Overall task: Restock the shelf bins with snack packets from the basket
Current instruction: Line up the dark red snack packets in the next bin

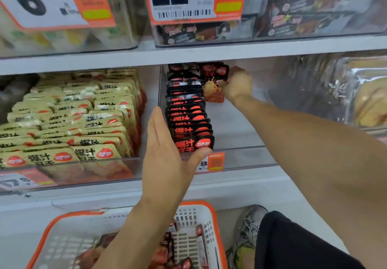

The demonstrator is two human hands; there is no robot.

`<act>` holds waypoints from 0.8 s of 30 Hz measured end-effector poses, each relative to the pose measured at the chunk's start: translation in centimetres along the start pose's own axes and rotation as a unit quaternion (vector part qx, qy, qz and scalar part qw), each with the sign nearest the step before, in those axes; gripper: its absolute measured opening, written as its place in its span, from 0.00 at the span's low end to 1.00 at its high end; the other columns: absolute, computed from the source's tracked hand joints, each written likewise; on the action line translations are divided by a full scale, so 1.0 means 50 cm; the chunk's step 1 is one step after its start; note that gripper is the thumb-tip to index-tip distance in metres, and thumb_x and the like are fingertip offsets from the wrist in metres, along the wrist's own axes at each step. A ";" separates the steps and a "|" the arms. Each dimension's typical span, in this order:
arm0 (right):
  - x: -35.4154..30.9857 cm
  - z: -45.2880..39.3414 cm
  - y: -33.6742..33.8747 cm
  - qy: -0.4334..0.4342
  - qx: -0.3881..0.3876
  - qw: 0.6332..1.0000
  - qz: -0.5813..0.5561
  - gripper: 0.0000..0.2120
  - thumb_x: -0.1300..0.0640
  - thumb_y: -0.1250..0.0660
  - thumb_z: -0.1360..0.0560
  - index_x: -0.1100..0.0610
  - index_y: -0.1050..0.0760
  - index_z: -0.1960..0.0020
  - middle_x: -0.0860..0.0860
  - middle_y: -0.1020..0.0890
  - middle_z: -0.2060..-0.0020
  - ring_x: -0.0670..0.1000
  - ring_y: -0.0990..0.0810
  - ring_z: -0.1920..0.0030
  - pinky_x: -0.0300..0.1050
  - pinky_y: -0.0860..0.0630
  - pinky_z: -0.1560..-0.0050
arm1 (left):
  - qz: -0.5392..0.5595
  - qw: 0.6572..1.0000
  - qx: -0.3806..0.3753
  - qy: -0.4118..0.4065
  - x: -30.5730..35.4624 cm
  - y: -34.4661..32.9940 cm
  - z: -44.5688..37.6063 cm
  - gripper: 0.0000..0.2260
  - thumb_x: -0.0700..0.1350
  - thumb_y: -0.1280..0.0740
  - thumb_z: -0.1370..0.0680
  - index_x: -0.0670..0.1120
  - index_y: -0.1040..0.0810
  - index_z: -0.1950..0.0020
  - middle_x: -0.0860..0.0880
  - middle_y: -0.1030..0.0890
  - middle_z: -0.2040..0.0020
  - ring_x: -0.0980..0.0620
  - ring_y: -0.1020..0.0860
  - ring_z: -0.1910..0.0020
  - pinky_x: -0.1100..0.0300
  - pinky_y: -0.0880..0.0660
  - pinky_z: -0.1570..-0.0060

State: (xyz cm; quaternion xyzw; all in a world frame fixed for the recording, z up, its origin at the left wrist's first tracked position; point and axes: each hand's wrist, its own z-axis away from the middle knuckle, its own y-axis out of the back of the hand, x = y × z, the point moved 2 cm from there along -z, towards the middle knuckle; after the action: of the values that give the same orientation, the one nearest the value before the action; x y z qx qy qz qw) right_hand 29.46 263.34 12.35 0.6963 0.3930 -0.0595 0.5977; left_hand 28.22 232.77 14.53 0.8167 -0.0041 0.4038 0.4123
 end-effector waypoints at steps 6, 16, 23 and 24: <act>0.016 0.003 -0.009 -0.018 0.012 0.997 -0.068 0.15 0.54 0.26 0.25 0.62 0.25 0.45 0.57 0.18 0.51 0.56 0.21 0.50 0.42 0.28 0.54 | 0.009 1.000 0.000 -0.004 -0.007 -0.002 -0.002 0.55 0.71 0.36 0.35 0.43 0.53 0.19 0.47 0.46 0.19 0.52 0.47 0.21 0.66 0.44 0.32; 0.010 0.023 0.022 -0.055 -0.049 0.993 -0.095 0.25 0.51 0.26 0.25 0.63 0.27 0.35 0.59 0.18 0.43 0.58 0.21 0.41 0.48 0.24 0.42 | 0.021 1.000 -0.019 -0.006 -0.001 0.006 -0.003 0.56 0.72 0.36 0.35 0.42 0.54 0.19 0.45 0.46 0.20 0.51 0.47 0.22 0.67 0.45 0.32; -0.033 0.220 0.214 0.100 0.047 0.986 -0.127 0.06 0.60 0.30 0.25 0.59 0.22 0.48 0.51 0.18 0.56 0.50 0.18 0.59 0.40 0.23 0.56 | 0.075 0.987 0.130 -0.066 -0.033 0.037 0.063 0.29 0.48 0.25 0.26 0.45 0.33 0.30 0.47 0.31 0.33 0.48 0.31 0.32 0.58 0.34 0.32; -0.043 0.284 0.234 0.134 0.047 0.976 -0.163 0.04 0.62 0.30 0.25 0.59 0.22 0.50 0.49 0.19 0.58 0.48 0.20 0.63 0.39 0.24 0.60 | 0.089 0.984 0.138 -0.067 -0.054 0.036 0.096 0.24 0.44 0.26 0.25 0.47 0.31 0.33 0.49 0.29 0.38 0.50 0.29 0.38 0.60 0.32 0.37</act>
State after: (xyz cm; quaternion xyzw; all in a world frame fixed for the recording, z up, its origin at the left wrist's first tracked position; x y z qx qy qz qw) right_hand 40.69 250.10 18.78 0.6522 0.5741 -0.0809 0.4883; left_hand 28.91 227.47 12.33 0.8873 -0.0486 0.3798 0.2572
